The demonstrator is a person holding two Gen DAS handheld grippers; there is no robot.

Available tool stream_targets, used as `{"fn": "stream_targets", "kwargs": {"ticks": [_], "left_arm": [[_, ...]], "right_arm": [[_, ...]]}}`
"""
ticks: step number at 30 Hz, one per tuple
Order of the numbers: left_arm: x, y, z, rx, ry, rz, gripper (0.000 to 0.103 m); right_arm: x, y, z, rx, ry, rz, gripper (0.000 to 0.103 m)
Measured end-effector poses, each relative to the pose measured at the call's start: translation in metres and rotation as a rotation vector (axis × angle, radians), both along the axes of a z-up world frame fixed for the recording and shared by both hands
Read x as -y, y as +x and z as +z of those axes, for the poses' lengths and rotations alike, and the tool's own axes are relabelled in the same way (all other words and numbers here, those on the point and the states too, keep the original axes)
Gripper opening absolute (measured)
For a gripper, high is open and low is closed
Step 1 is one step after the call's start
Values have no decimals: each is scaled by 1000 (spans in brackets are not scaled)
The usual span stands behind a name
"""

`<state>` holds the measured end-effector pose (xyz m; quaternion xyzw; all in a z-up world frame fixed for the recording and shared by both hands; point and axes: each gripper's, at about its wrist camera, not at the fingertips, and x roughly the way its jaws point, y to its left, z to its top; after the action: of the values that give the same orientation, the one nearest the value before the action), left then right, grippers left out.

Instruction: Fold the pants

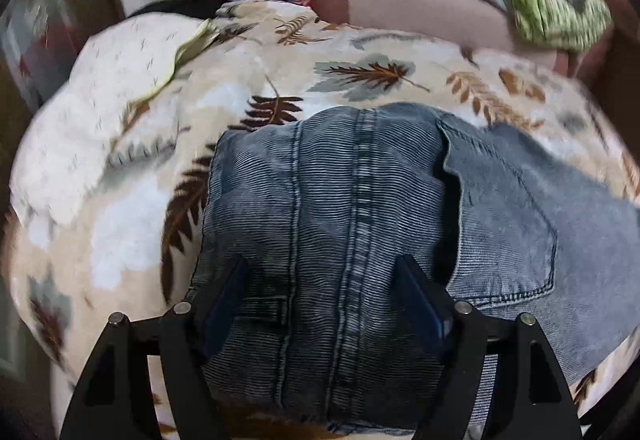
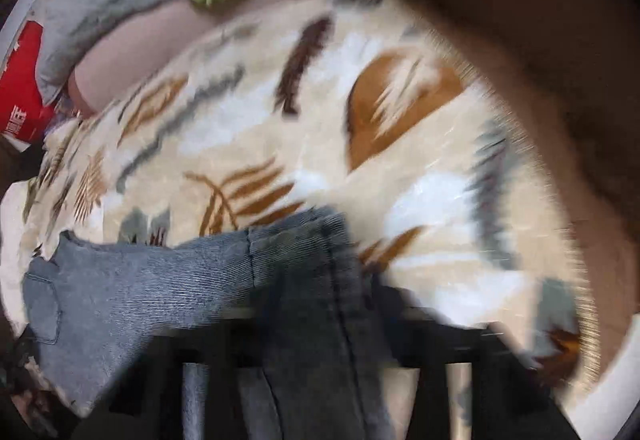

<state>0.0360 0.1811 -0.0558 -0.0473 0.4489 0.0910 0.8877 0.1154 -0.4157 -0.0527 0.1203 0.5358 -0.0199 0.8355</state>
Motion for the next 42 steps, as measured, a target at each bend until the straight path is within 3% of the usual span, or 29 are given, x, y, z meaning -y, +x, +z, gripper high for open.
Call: {"fn": "stream_targets", "kwargs": {"ticks": [5,7,8,11,12,14,16,19,21,23,24,26,30,31,32,34,35,38,40,42], "left_arm": [[-5,0,-6,10,-20,11,88],[-4,0,-7,11,-16,16,88],[-4,-1,-6,11,-14,17,88],[-4,0,-6,14,-17,15,88],[-4,-1,-6,14,-17,15,88],[-3,-1,-4,17,-6,21,88],[0,-1,-2,21,19,18,88],[3,-2,-1,26,33,12,88],[-1,-2,-2,26,11,16,88],[-4,-2,-3,23,-11,20,88],[-6,-3,-3,23,-16,23,88],[-6,-6,1,35,-11,30,88],[0,-16,24,150,0,16,88],[5,-17,30,181,-1,-2,88],[8,-16,31,182,6,-15,88],[15,-5,16,70,83,-24,88],[14,0,3,2,103,-17,88],[-3,-3,-6,-6,-31,37,88],[-1,-1,-3,0,-3,26,88],[1,0,-4,-2,5,27,88]], "right_arm": [[-22,-8,22,126,-195,21,12],[-17,-1,6,85,-194,7,18],[-11,2,-9,20,-158,5,18],[-2,-11,7,70,-139,-46,35],[-2,-18,16,79,-155,-53,47],[-7,-33,40,145,-192,-58,52],[-16,-38,54,179,-136,-16,53],[-32,-37,54,194,70,84,58],[-40,-27,32,129,149,125,58],[-29,-10,-5,12,164,68,59],[-19,-9,-10,31,216,25,58],[-13,-12,2,51,269,-40,58],[-32,-23,33,104,302,44,59],[-37,-24,32,114,310,68,66],[-40,-19,26,99,289,67,71],[-38,-4,-6,-26,198,8,71],[-38,-4,-5,-4,189,-12,71],[-63,-8,30,45,68,22,71],[-93,-6,55,98,-14,85,71],[-134,-1,71,116,30,198,71]]}}
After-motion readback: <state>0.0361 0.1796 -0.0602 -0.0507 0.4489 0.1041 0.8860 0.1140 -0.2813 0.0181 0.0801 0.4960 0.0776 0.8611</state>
